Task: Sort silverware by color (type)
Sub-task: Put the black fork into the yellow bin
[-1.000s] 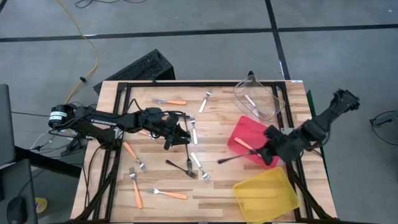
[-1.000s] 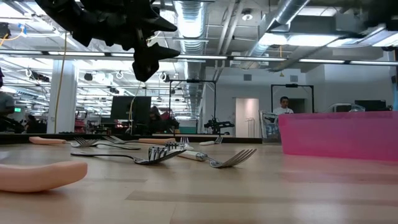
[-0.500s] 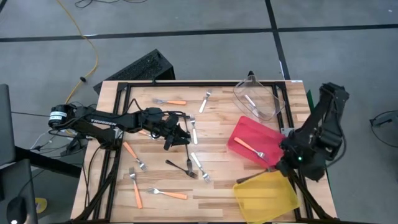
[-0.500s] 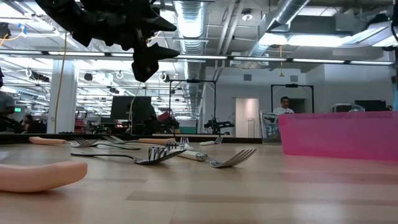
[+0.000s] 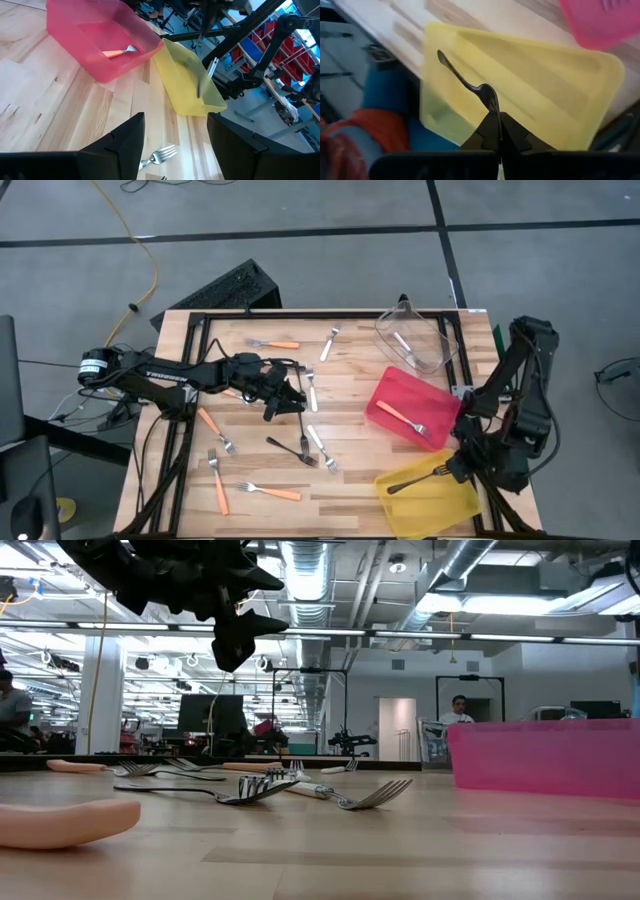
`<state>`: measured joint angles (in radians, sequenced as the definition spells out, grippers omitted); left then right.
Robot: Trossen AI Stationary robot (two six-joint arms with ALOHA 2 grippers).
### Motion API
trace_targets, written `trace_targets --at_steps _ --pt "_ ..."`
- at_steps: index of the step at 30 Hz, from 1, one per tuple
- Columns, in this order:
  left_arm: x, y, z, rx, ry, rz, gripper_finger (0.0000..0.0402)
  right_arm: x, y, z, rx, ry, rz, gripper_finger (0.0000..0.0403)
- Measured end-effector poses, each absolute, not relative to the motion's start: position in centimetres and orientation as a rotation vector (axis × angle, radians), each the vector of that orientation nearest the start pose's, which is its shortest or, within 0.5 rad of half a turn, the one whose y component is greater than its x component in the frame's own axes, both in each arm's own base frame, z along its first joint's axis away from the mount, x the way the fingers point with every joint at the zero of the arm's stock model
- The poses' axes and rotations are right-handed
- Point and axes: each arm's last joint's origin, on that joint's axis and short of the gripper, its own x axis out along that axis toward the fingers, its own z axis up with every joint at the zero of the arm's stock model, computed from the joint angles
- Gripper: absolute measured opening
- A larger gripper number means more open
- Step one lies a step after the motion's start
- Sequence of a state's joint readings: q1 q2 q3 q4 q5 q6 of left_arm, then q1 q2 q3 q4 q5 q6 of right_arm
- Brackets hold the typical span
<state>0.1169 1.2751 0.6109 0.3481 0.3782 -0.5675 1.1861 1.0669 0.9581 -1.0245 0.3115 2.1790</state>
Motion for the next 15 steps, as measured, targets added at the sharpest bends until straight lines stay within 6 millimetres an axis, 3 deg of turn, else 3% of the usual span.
trace_targets --at_steps 15 --pt "26.3 2.1 22.3 -0.631 0.368 -0.143 0.0199 9.2 18.7 25.4 1.046 1.211 -0.566 0.0019"
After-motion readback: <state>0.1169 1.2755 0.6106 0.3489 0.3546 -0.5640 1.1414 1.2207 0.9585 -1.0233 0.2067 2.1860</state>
